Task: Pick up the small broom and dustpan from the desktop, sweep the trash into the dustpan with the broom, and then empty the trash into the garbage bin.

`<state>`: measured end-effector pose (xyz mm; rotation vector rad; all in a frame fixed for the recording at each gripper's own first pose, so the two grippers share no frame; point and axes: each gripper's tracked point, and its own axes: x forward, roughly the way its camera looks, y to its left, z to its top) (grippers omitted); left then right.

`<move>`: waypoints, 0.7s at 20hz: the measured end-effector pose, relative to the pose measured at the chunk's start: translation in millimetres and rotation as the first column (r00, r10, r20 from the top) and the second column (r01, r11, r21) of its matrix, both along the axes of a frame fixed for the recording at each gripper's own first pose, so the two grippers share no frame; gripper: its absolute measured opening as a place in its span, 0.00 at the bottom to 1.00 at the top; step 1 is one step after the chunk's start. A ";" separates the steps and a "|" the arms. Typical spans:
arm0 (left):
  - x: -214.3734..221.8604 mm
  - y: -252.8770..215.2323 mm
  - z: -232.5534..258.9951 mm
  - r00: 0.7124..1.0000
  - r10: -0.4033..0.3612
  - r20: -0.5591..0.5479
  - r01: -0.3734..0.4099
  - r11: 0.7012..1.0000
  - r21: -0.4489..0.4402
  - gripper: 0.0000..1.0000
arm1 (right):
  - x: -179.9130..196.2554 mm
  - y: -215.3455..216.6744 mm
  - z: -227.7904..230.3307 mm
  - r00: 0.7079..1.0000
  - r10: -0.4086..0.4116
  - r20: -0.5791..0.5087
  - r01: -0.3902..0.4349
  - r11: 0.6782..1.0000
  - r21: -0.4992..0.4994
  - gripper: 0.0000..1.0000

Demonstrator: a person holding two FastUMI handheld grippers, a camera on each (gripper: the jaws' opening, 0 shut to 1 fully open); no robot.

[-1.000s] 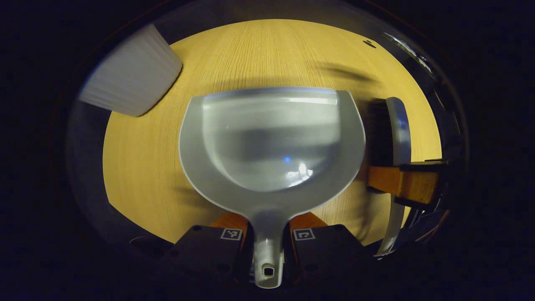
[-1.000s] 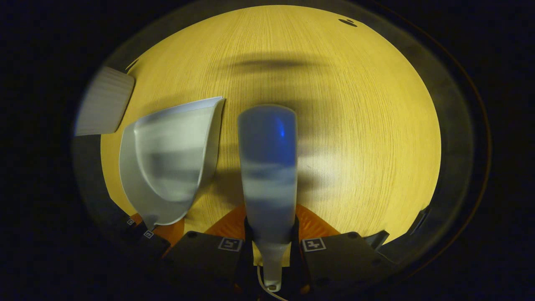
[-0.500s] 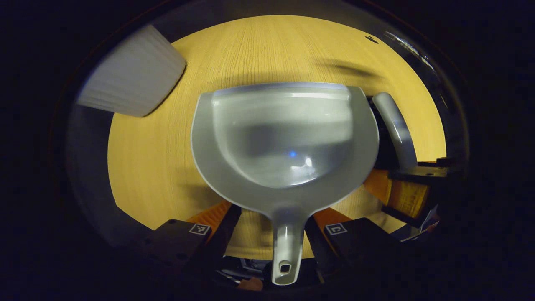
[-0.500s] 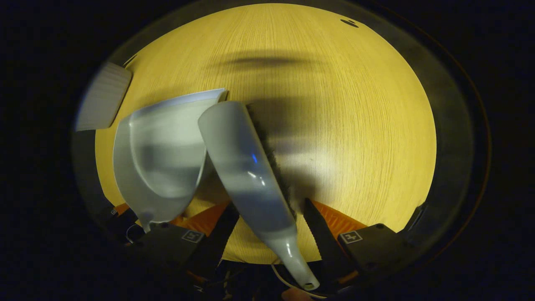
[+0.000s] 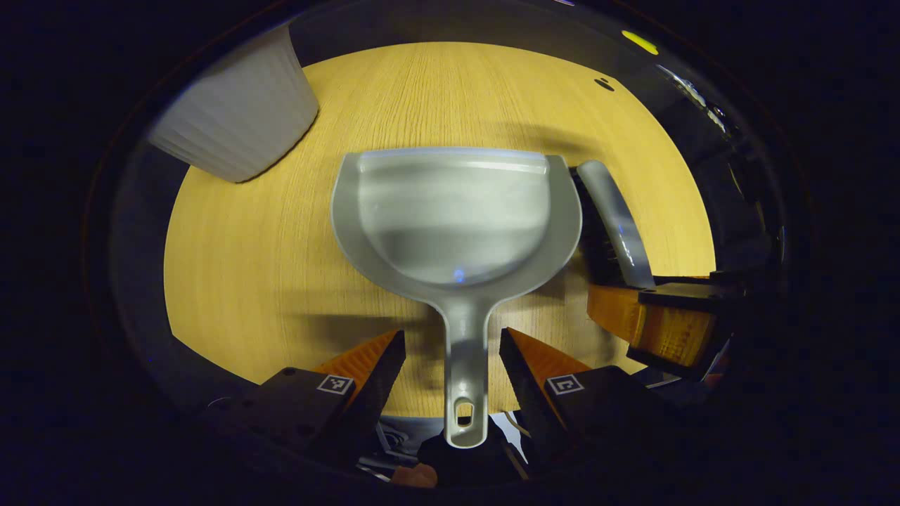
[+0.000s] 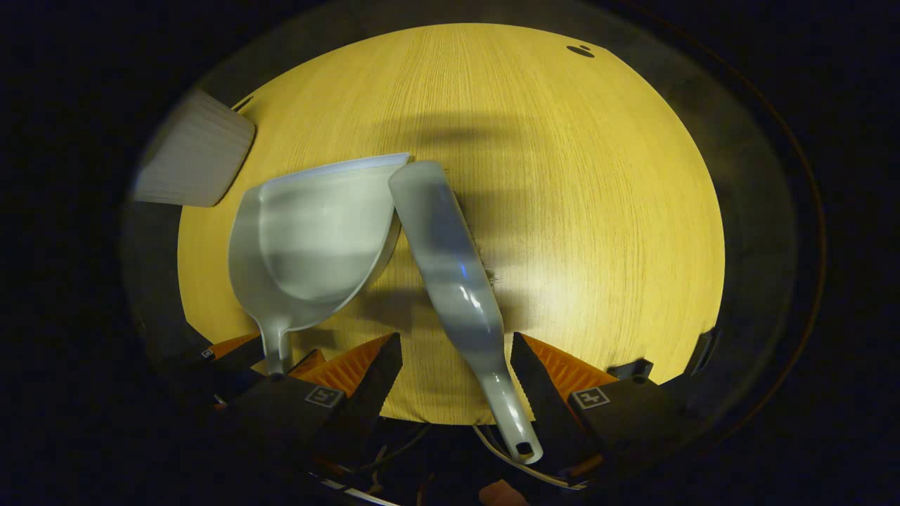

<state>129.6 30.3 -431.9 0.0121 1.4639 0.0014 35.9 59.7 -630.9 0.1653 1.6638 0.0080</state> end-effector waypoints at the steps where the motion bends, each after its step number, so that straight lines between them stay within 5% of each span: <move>1: 4.3 0.0 7.0 0.998 -0.009 0.062 0.008 1.000 0.002 0.83 | -1.0 -1.2 8.8 1.000 -0.005 0.021 0.005 1.000 0.002 1.00; 5: 0.2 -4.4 45.8 0.968 -0.076 0.241 0.077 0.997 0.006 0.83 | -15.6 -1.0 54.0 0.994 -0.030 0.105 0.028 0.999 0.025 1.00; 9: -4.5 -13.0 96.0 0.875 -0.187 0.447 0.199 0.980 0.020 0.82 | -33.1 -7.0 109.9 0.969 -0.040 0.244 0.036 0.999 0.023 1.00; 10: -7.6 -17.3 108.5 0.851 -0.200 0.485 0.220 0.975 0.016 0.83 | -33.1 -6.5 124.8 0.956 -0.053 0.290 0.045 0.998 0.034 0.93; 12: -10.9 -25.7 134.8 0.804 -0.206 0.558 0.246 0.969 0.003 0.82 | -28.5 -9.6 153.7 0.917 -0.058 0.395 0.048 0.998 0.035 1.00; 14: -9.5 -32.0 165.9 0.754 -0.173 0.634 0.227 0.974 -0.005 0.82 | -19.4 -18.8 185.6 0.851 -0.046 0.523 0.045 0.999 0.014 0.93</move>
